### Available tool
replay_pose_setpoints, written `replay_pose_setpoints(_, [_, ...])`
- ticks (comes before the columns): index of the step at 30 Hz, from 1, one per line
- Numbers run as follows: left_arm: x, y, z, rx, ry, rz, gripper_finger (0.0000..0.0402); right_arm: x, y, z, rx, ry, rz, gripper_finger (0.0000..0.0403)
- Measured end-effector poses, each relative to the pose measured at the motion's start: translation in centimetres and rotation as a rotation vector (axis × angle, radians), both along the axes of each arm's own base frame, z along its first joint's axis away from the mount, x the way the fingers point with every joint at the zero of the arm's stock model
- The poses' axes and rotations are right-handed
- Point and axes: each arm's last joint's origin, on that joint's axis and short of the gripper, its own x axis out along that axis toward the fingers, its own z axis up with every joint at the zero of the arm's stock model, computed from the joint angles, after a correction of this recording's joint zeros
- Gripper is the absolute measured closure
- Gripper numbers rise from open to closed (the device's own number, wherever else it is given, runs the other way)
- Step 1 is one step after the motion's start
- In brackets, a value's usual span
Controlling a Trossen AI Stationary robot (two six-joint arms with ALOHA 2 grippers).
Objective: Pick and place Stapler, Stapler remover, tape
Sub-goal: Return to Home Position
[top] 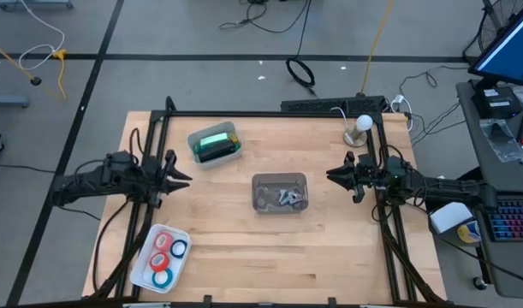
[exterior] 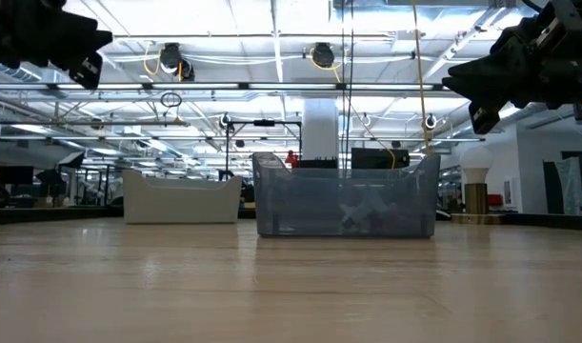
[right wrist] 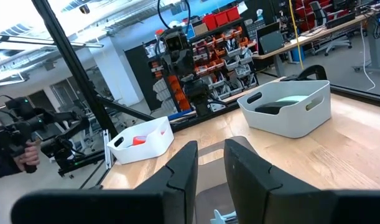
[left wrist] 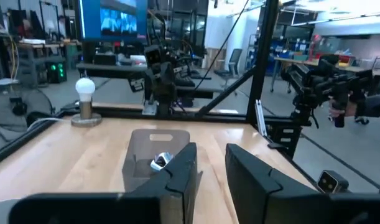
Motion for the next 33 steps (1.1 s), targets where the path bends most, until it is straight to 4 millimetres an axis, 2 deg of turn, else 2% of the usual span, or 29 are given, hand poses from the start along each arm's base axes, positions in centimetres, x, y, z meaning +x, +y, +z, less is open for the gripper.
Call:
replay_pose_setpoints(4, [0.4,0.0,-1.1,-0.006,0.048,0.003,0.0316,0.0,0.0,0.0,-0.014,0.0,-0.002,0.0332])
replay_pose_setpoints(12, [1.1,0.2,-2.7,0.02,0.02,0.024,0.0316,0.0,0.0,0.0,-0.125,0.0,-0.02,0.0332])
replay_pose_setpoints(18, [1.5,0.2,-4.3,-0.011,0.049,0.024,0.0316,0.0,-0.2,-0.3,-0.098,0.038,-0.065,0.0332])
replay_pose_setpoints(27, [1.1,0.0,-4.2,-0.005,0.142,-0.04,0.0316,-0.7,0.1,0.0,-0.098,-0.01,0.009,0.0332])
replay_pose_setpoints(33, [1.3,0.2,-3.9,0.052,0.073,0.035,0.0316,-1.2,0.1,-0.6,-0.098,0.044,-0.005,0.0332])
